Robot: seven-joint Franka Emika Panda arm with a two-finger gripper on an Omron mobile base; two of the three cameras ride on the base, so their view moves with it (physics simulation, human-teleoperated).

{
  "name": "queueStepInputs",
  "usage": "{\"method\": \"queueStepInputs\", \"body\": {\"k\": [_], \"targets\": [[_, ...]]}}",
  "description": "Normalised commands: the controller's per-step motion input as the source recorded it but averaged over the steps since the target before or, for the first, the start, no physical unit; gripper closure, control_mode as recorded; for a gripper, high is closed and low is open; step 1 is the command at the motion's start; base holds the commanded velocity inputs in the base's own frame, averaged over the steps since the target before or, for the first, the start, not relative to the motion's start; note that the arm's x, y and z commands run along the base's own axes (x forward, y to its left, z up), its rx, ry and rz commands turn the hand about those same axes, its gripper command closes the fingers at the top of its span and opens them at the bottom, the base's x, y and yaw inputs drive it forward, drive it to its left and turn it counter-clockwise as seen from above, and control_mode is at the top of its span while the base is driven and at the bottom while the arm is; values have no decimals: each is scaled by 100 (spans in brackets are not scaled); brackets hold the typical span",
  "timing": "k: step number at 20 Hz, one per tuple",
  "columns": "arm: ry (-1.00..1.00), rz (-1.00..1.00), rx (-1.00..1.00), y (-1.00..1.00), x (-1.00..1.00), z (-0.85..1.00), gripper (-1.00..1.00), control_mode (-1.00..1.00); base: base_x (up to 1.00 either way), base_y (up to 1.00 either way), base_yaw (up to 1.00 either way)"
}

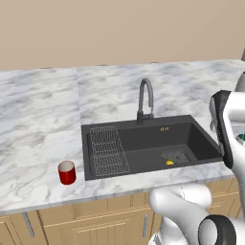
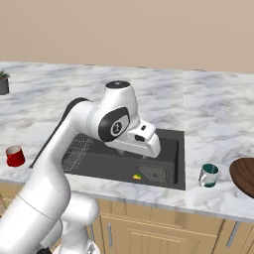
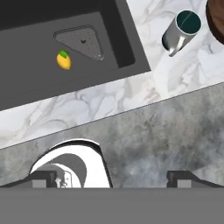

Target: Clear the mugs and bowl far away from the sink.

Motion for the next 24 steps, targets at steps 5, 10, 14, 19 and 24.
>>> {"method": "queueStepInputs", "body": {"k": [5,10,14,19,24], "targets": [[1,-11,0,-59,-3,-19,-100,-100,0,0,0],[0,-9,0,-48,0,-19,-100,-100,0,0,0],[0,-1,0,-35,6,-14,-100,-100,0,0,0],[0,0,0,-31,3,-23,-100,-100,0,0,0],[1,0,0,-29,22,-20,-100,-100,0,0,0]]}}
